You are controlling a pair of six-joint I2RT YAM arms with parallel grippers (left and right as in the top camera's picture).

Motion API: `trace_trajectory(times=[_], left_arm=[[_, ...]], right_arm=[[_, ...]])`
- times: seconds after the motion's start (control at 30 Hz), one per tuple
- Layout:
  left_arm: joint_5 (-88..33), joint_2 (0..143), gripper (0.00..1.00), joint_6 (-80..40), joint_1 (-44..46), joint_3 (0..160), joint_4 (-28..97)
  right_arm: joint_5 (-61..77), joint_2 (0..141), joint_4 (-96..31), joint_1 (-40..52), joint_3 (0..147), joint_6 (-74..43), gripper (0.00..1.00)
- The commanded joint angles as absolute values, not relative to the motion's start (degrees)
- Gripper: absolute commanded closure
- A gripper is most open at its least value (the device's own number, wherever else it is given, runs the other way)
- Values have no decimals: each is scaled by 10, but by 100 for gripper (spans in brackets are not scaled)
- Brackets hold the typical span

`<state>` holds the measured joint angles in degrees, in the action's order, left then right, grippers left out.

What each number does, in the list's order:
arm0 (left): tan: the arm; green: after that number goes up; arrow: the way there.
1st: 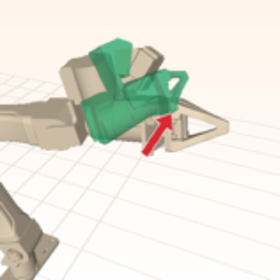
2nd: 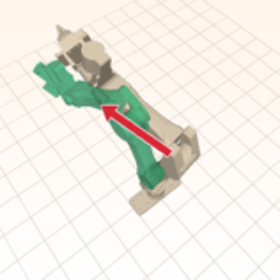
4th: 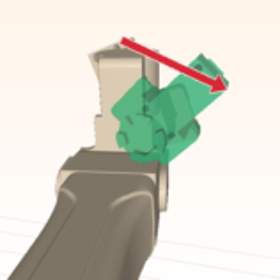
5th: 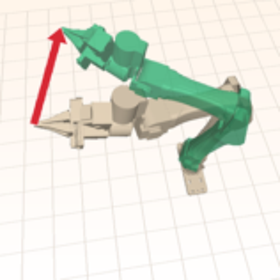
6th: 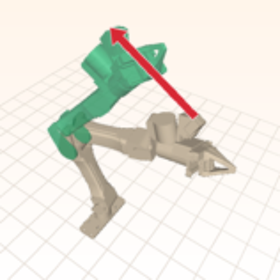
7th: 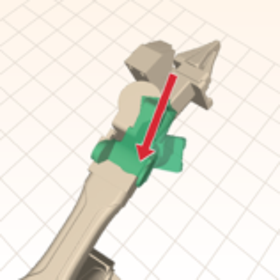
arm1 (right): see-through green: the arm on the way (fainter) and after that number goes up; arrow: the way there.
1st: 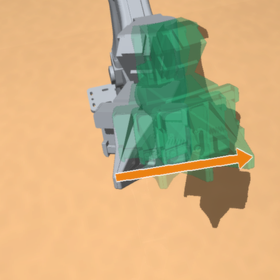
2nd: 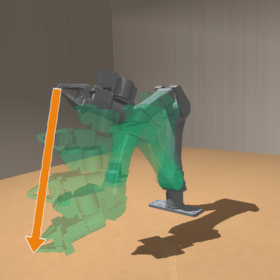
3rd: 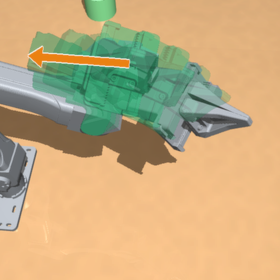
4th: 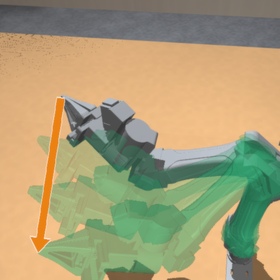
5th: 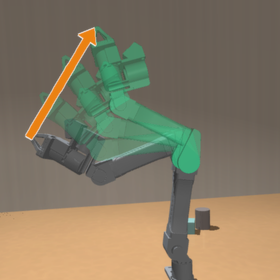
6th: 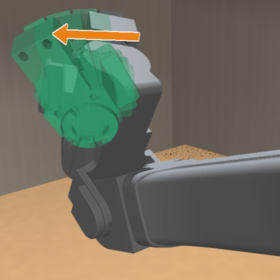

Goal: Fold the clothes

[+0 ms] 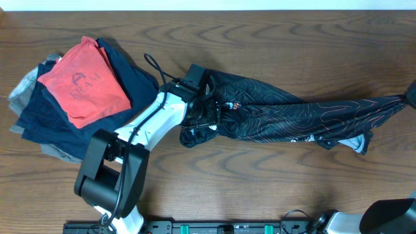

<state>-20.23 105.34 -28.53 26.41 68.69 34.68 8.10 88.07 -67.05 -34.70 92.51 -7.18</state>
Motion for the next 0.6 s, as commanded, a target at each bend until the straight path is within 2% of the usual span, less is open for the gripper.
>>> trace_trajectory(times=[0.0, 0.17, 0.3, 0.4, 0.57], left_arm=[[-188, 1065, 26, -289, 267, 680, 335], [-188, 1075, 28, -288, 277, 680, 309], [-188, 1075, 37, -288, 280, 680, 290], [-188, 1075, 38, -288, 280, 680, 290], [-188, 1075, 51, -289, 287, 680, 292]], right_arm=[[77, 881, -670, -344, 933, -77, 99], [77, 881, -670, -344, 933, -77, 99], [77, 881, -670, -344, 933, -77, 99], [77, 881, -671, -344, 933, -77, 99], [77, 881, -671, -344, 933, -77, 99]])
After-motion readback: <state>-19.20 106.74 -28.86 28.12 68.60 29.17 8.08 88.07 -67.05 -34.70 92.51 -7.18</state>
